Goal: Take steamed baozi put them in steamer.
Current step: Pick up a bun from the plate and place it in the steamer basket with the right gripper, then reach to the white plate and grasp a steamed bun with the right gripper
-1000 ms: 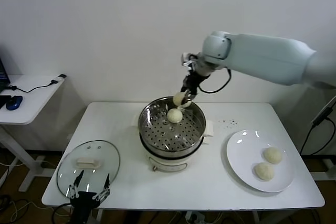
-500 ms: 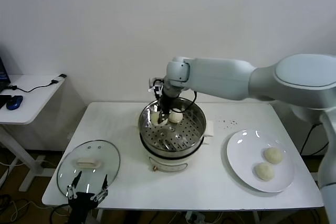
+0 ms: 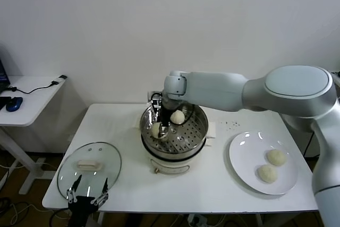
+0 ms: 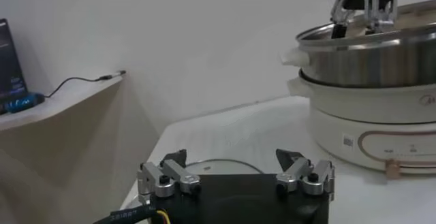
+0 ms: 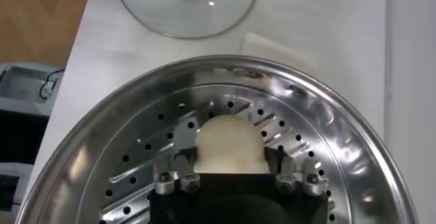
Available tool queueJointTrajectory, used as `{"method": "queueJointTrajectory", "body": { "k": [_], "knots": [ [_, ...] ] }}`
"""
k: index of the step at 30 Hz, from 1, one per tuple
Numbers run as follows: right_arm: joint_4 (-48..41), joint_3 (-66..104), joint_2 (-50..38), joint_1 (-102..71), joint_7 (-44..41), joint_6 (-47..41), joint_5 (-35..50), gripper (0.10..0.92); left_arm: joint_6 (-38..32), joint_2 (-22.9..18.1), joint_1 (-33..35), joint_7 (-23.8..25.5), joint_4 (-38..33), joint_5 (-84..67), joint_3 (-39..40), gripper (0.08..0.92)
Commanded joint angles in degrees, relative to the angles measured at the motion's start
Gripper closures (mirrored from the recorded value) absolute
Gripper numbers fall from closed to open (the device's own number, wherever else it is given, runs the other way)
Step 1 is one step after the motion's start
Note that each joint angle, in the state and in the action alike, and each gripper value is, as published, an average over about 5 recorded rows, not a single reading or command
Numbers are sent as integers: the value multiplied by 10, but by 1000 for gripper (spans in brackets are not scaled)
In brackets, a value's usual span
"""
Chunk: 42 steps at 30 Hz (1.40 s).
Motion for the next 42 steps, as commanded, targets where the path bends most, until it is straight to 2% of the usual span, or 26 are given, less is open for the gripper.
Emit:
{"method": "queueJointTrajectory", "body": {
  "k": [1,6,13,22,28,33,37,42],
  "knots": [
    [11,7,-11,7,-1,1,0,215,1,-1,0,0,0,1,0,177],
    [65,5,-65,62,-16,7,0,203,1,-1,-1,-1,-1,1,-1,177],
    [170,-36,-210,171,-54,47,-21,203,2,-1,0,-2,-2,-1,-2,177],
    [312,-61,-427,223,-109,85,-176,203,2,-7,1,-1,-5,2,-1,177],
    [329,-15,-550,125,-136,101,-305,203,2,-11,3,-2,-6,9,0,177],
    [304,147,-632,-88,-144,118,-426,203,2,-13,4,-2,-9,12,-4,177],
    [280,294,-668,-260,-154,133,-491,203,2,-14,8,-2,-11,14,-9,177],
    [249,330,-672,-328,-150,144,-532,203,3,-18,8,-2,-9,18,-10,177]
  ]
}}
